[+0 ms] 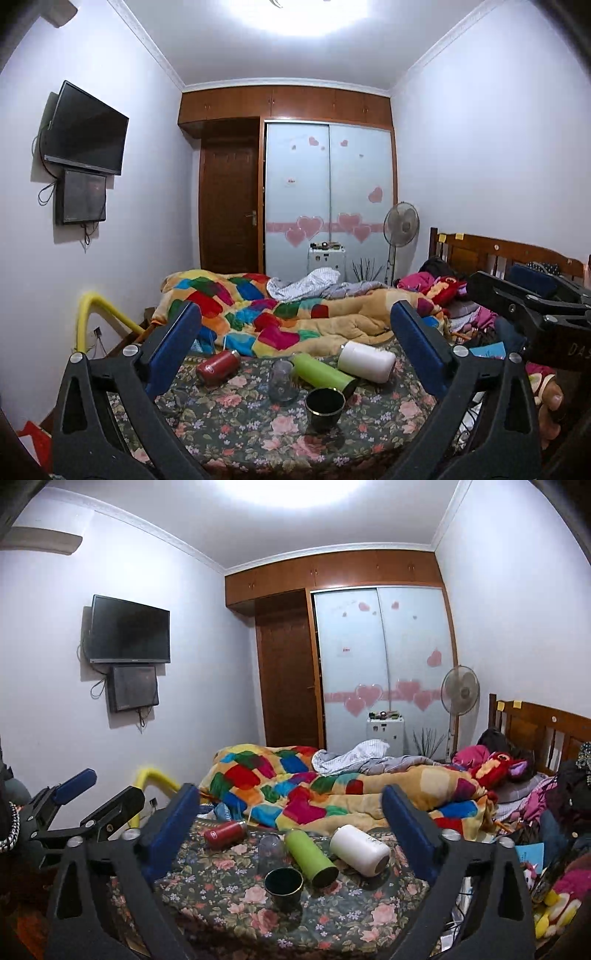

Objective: Flip cup upright

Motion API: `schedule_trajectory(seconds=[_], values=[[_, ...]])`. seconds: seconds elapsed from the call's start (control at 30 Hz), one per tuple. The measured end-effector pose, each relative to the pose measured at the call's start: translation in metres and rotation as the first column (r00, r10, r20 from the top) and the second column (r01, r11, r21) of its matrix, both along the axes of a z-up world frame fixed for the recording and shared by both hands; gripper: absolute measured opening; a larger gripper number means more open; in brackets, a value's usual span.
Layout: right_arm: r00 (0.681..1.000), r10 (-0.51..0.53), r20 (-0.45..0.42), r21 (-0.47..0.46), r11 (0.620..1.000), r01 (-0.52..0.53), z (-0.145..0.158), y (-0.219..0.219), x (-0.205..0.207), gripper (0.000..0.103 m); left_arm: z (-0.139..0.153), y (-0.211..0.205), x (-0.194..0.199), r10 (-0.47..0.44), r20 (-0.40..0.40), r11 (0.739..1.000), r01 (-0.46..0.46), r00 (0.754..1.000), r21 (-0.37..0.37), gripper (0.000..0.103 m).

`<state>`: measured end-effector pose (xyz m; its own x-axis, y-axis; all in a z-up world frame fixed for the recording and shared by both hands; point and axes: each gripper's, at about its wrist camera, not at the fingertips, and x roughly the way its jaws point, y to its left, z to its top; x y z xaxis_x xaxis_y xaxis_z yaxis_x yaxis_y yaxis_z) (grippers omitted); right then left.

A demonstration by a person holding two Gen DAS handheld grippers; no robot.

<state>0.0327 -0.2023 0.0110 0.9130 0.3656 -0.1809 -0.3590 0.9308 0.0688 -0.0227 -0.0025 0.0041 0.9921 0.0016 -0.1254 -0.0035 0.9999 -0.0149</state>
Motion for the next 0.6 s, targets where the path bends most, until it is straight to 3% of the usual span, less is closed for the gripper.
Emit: schedule_trajectory(seconds=[0.6], values=[[1.0,-0.009,-0.025,-0.035,0.999,0.008,-0.008,-0.002,-0.015,0.103,-0.008,0.005,-0.001,0.023,-0.036,0.999,-0.024,0.999,-0.034,0.103]])
